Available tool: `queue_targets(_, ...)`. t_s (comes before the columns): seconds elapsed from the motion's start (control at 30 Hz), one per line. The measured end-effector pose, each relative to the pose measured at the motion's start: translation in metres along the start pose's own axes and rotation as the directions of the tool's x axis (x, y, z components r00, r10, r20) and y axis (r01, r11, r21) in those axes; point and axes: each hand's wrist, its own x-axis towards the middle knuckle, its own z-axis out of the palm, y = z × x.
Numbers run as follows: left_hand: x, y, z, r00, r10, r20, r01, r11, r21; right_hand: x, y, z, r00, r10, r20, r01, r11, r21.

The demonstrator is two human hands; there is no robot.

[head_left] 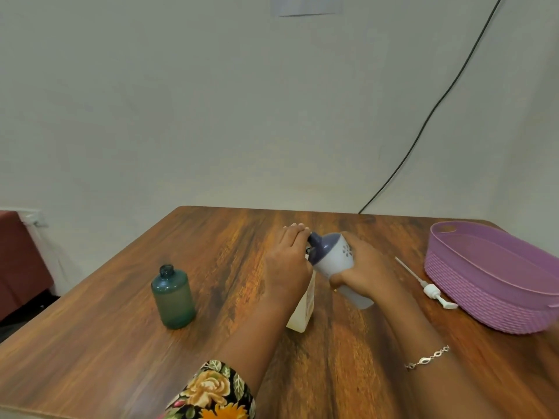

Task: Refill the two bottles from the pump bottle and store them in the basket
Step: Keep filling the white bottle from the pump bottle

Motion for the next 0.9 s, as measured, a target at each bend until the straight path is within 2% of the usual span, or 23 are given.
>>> queue_targets(0.33,0.012,-0.002,-0.005,1.0,0.015,0.011,-0.014,0.999,-0.033,-0.001,-0.004,-0.007,1.0,-0.031,-0.002,0.031,0.999,0.015)
queue_targets(0.57,0.006,-0.003,0.003,0.999,-0.006,-0.053,0.003,0.998,-0.057,-0.001,-0.001,-0.003,1.0,-0.008,-0.002,0.008,1.0,0.017)
queue_targets(0.9,0.022,-0.002,-0.008,1.0,-0.006,0.026,0.007,0.999,-0.052,-0.003,-0.01,-0.011,1.0,0.005,-0.007,-0.004,1.0,0.009)
